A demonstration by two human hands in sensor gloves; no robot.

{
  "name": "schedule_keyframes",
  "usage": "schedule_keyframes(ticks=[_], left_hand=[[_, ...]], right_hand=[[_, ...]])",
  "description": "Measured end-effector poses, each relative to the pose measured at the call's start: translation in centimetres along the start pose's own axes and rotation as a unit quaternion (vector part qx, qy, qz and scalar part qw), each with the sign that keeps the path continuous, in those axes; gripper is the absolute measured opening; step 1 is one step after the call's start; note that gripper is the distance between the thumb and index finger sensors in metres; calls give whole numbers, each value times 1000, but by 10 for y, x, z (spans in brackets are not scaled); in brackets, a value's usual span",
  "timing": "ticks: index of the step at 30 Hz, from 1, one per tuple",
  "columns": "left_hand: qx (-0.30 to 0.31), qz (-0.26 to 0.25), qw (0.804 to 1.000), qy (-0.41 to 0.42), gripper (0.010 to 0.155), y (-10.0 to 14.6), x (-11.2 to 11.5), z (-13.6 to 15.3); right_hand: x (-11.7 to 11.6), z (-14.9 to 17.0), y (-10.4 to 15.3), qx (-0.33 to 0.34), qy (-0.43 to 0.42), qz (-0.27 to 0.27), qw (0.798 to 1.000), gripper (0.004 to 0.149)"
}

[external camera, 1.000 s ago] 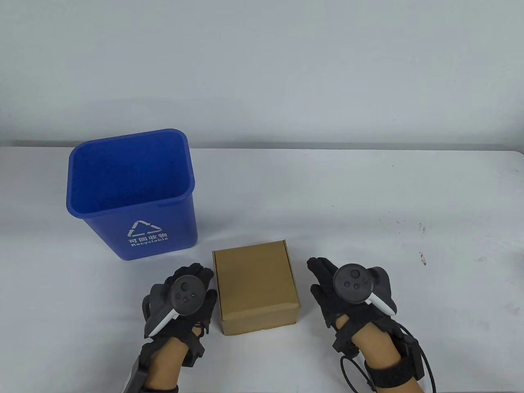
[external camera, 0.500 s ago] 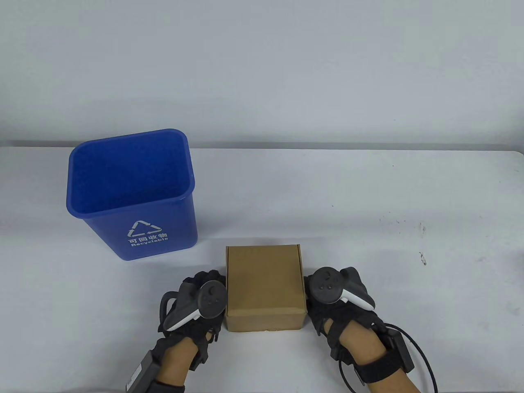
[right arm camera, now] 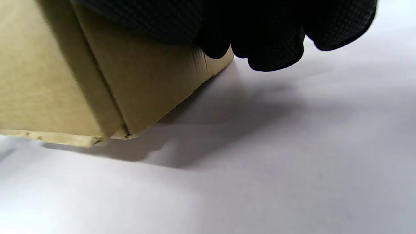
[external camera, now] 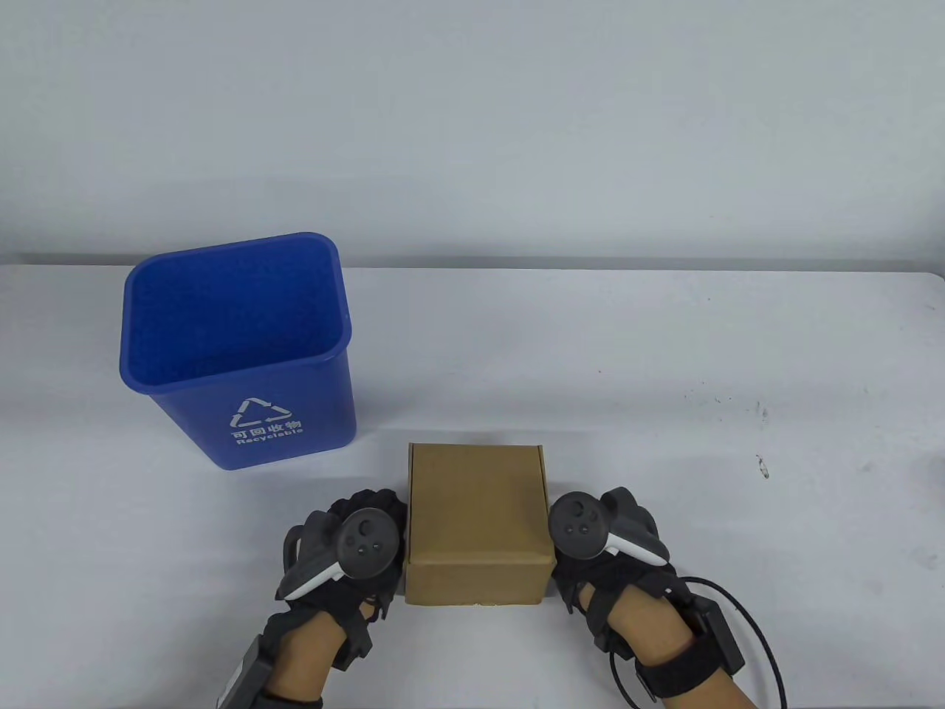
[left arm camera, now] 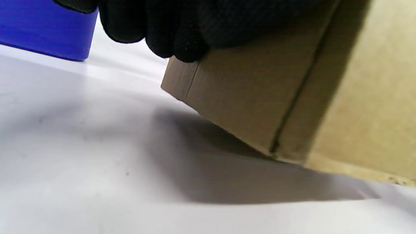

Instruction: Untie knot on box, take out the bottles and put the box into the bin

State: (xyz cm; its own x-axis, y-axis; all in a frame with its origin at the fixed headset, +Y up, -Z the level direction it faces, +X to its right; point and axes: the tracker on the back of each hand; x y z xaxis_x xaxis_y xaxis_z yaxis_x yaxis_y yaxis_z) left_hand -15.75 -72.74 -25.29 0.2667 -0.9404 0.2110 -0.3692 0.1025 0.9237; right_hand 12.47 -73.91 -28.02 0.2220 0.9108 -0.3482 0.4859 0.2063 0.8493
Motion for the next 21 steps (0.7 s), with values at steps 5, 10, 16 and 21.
schedule_keyframes(ticks=[5,10,16,21], left_hand=[[13,-13,1000,19,55,2,-5,2],[35,-52,998,32,53,8,-14,2],[65,-114,989,72,49,18,-27,6],[68,-96,989,85,46,15,-21,6]], right_hand=[[12,-4,7,14,-5,46,999,54],[21,-7,13,35,-4,66,997,53],[37,-9,23,80,-16,107,991,51],[40,-5,26,75,-21,99,992,49]])
Point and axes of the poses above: the tracker on the back of each hand, its own z axis roughly to the little-finger side, its own y axis roughly from the fingertips to the wrist, x = y × z, and after that the axes turned 2 degrees about z, right-handed
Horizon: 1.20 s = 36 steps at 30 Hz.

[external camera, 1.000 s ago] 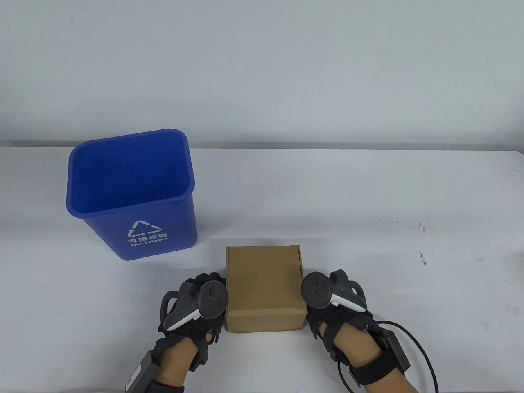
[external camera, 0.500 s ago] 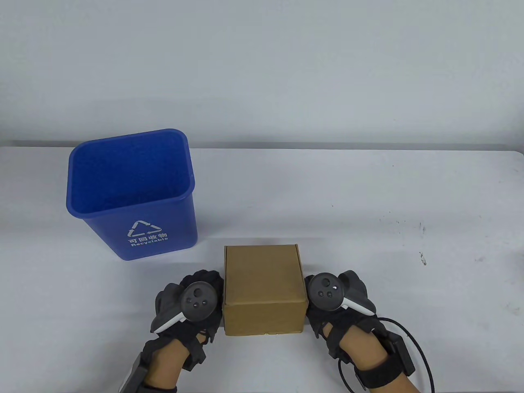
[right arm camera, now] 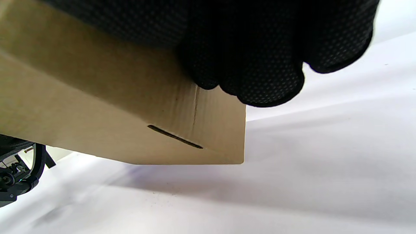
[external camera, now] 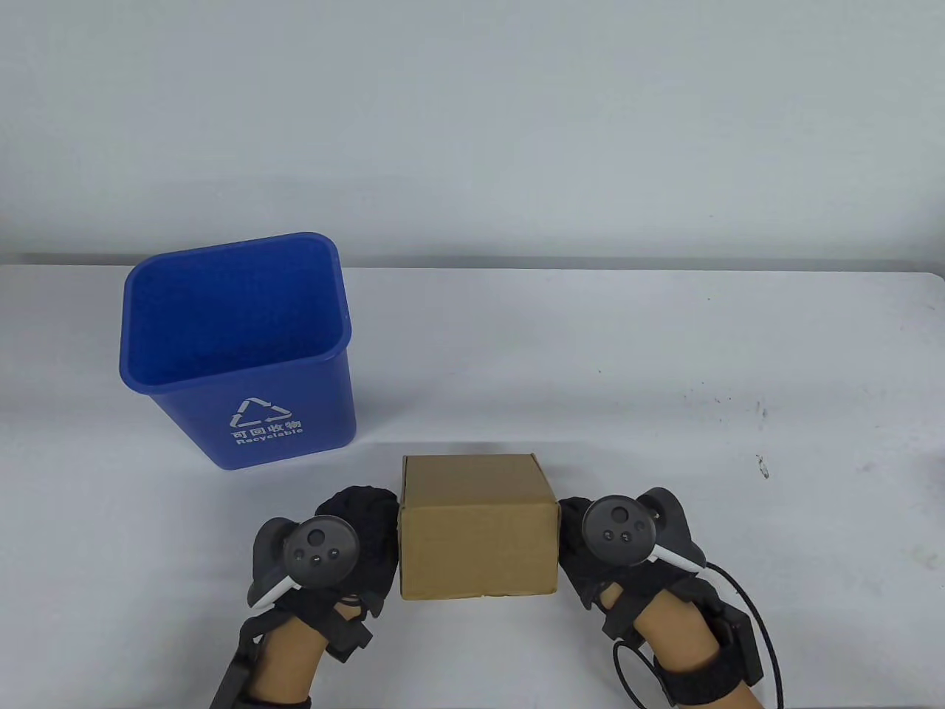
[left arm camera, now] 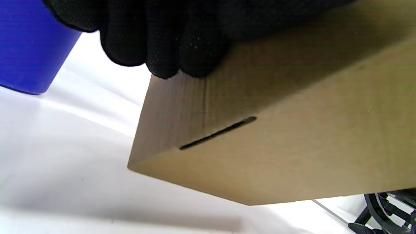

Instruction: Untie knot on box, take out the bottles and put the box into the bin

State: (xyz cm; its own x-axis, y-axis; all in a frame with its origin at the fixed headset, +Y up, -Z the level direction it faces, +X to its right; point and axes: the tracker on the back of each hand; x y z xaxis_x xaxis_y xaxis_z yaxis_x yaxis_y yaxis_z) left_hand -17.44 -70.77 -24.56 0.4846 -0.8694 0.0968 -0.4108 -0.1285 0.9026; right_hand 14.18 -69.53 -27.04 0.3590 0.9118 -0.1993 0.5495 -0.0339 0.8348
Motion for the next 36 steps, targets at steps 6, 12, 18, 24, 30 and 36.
schedule_keyframes(ticks=[6,12,18,24,30,36], left_hand=[[-3,7,1000,11,45,-1,2,2],[-6,5,999,31,44,0,0,4],[-25,28,999,35,44,-3,5,9],[-37,19,999,17,43,-3,7,9],[-39,-22,997,56,43,1,-8,11],[1,-85,993,81,51,13,-25,3]], right_hand=[[0,3,0,0,-14,-12,1000,47],[0,4,0,5,-24,-13,1000,46],[-4,10,-3,0,-45,-29,999,45],[-11,19,-6,-10,-72,-42,996,45],[14,22,4,11,-113,53,992,49],[28,17,17,31,-159,75,984,62]])
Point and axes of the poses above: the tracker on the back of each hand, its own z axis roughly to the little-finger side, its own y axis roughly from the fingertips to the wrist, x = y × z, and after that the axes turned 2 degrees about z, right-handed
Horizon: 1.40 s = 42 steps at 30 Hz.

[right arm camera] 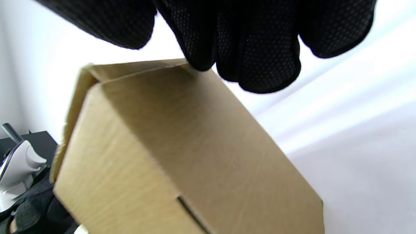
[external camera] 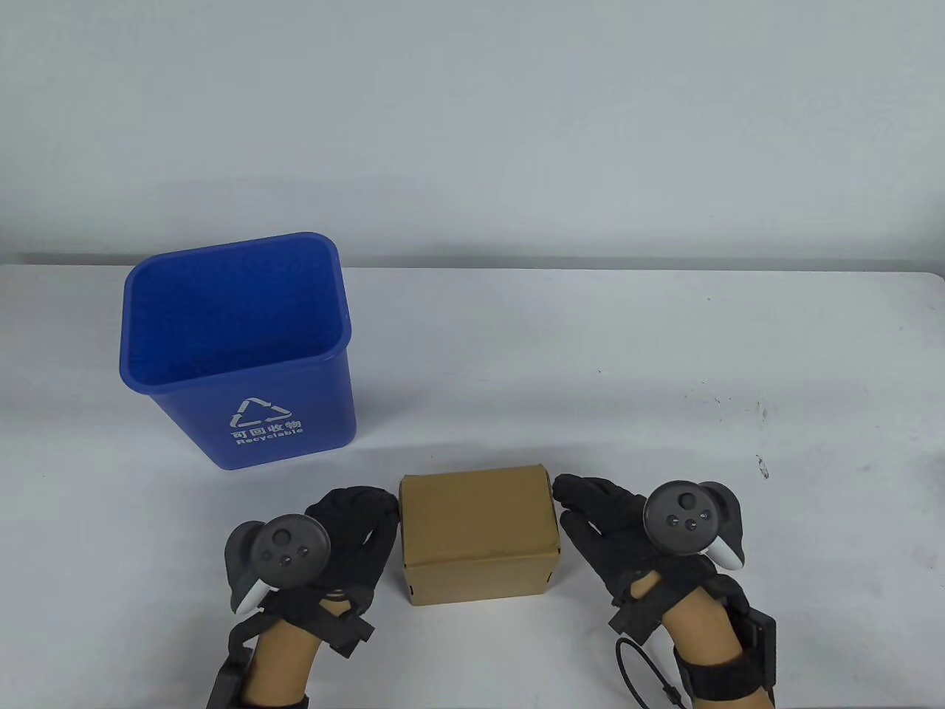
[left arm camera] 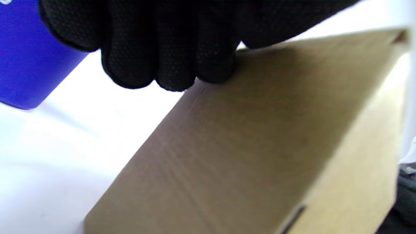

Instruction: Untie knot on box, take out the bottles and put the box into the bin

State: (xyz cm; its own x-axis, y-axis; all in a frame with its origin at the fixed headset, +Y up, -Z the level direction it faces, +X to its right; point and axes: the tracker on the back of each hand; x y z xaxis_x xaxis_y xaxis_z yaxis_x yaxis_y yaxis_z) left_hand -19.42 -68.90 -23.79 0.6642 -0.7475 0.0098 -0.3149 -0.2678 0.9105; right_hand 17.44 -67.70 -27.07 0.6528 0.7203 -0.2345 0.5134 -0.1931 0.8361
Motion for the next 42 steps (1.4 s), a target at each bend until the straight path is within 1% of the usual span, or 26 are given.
schedule_keyframes(ticks=[2,3,4,5,7,9,11,12,15,17,18,22,24,26,28,31,36,41,42], left_hand=[[13,-27,999,12,56,2,-4,-3],[23,-34,999,23,59,3,-6,-5],[31,-33,998,37,62,4,-6,-6],[36,-26,998,46,66,4,-6,-6],[58,8,996,62,78,2,-2,-8],[60,23,997,50,89,1,2,-8],[66,40,996,38,97,0,4,-8],[64,48,996,32,99,-1,6,-9],[49,77,996,13,104,-3,11,-8],[37,97,995,4,109,-5,15,-5],[32,110,993,6,110,-6,18,-4],[18,134,991,12,114,-8,24,0],[-10,169,985,23,116,-8,33,5],[-30,201,979,13,117,-9,44,10],[-41,234,971,-11,120,-11,54,12],[-43,230,972,-35,122,-13,59,5],[-41,225,971,-63,124,-12,61,0],[-41,221,971,-79,124,-12,61,-3],[-41,221,971,-80,124,-12,61,-2]], right_hand=[[4,-2,1,23,0,9,1000,65],[5,-2,1,29,-16,4,999,67],[5,-1,1,30,-41,-13,999,71],[3,1,2,26,-61,-38,997,77],[-3,8,2,8,-82,-118,990,90],[-9,15,0,-8,-59,-139,988,97],[-14,22,-2,-30,-33,-156,987,100],[-16,25,-3,-35,-39,-170,984,102],[-18,31,-4,-40,-73,-176,981,104],[-18,32,-5,-37,-85,-168,981,104],[-18,32,-6,-31,-90,-163,982,104],[-19,32,-11,-3,-115,-146,983,106],[-25,36,-16,17,-156,-153,976,107],[-32,41,-19,11,-209,-175,962,109],[-33,44,-19,11,-230,-168,959,108],[-31,47,-20,13,-225,-163,961,108],[-25,50,-21,13,-233,-145,962,104],[-23,50,-22,19,-206,-141,968,104],[-24,49,-22,18,-200,-141,969,111]])
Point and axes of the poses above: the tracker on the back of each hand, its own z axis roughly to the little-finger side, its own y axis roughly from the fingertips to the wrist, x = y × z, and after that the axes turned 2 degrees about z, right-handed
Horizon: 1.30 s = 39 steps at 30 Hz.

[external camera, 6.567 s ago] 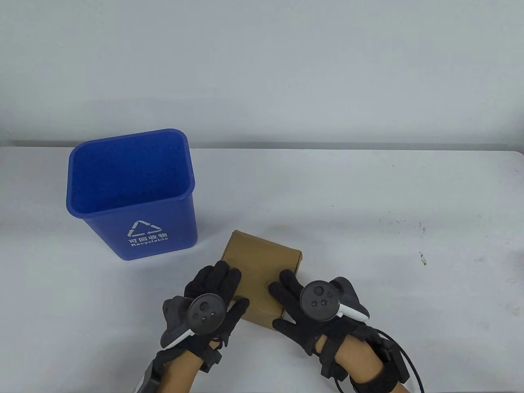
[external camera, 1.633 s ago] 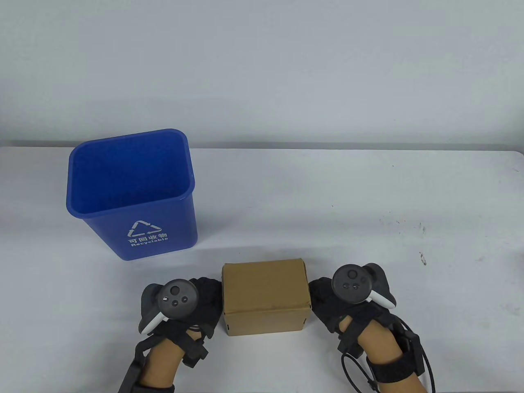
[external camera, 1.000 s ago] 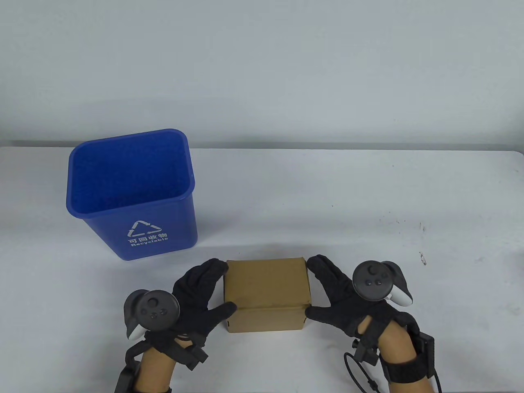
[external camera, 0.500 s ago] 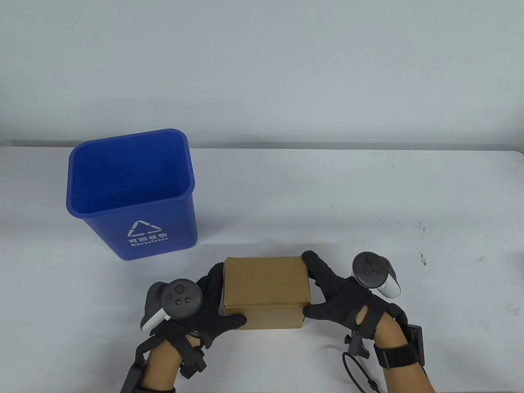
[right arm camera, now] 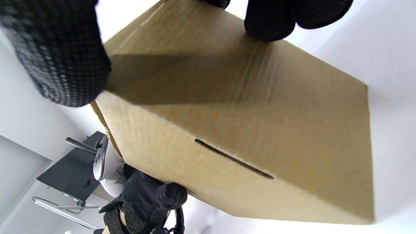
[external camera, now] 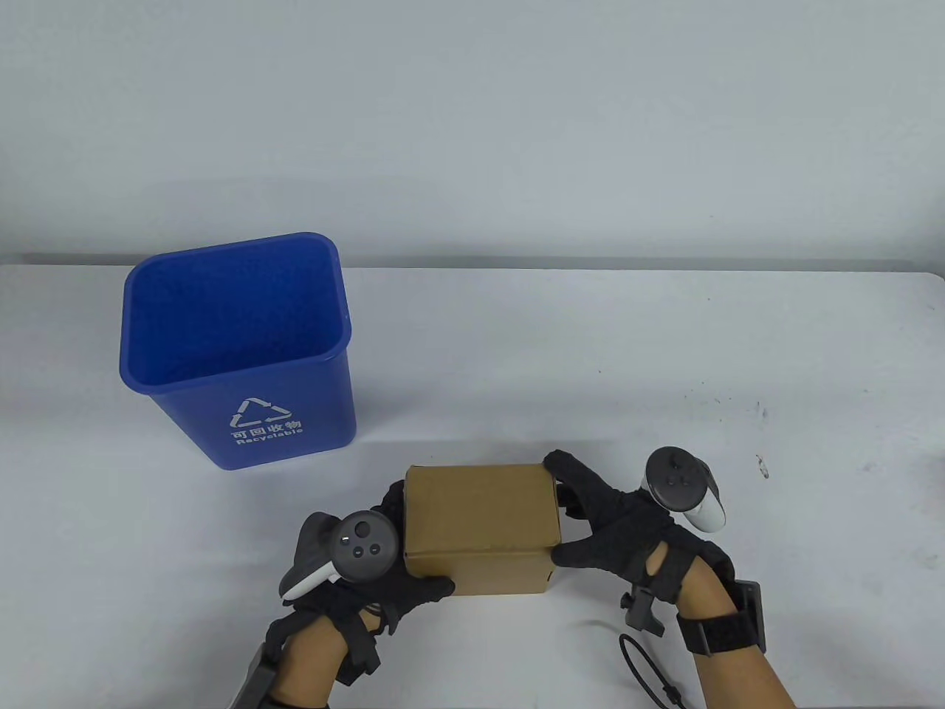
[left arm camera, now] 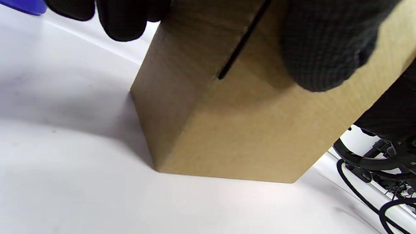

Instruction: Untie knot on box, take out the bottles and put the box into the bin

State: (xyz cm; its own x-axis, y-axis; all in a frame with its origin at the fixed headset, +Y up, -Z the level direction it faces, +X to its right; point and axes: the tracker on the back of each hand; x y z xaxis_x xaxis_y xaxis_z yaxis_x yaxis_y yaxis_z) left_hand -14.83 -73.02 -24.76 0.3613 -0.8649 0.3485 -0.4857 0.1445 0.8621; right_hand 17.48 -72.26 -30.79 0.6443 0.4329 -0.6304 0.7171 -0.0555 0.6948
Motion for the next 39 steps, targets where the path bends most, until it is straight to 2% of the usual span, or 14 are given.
schedule_keyframes(ticks=[2,6,15,20,39], left_hand=[[0,0,1000,-1,124,0,0,1],[-1,-1,1000,-5,124,0,0,1],[-2,-6,1000,-17,124,2,0,-2],[-3,-24,999,-25,123,1,0,-2],[-7,-39,998,-39,121,4,1,-6]], right_hand=[[-2,0,-1,7,1,0,1000,115],[-1,-2,-2,10,8,-5,1000,111],[-1,-3,-1,18,13,13,1000,111],[-2,-4,0,12,5,32,999,111],[-6,-11,4,-12,-14,64,998,110]])
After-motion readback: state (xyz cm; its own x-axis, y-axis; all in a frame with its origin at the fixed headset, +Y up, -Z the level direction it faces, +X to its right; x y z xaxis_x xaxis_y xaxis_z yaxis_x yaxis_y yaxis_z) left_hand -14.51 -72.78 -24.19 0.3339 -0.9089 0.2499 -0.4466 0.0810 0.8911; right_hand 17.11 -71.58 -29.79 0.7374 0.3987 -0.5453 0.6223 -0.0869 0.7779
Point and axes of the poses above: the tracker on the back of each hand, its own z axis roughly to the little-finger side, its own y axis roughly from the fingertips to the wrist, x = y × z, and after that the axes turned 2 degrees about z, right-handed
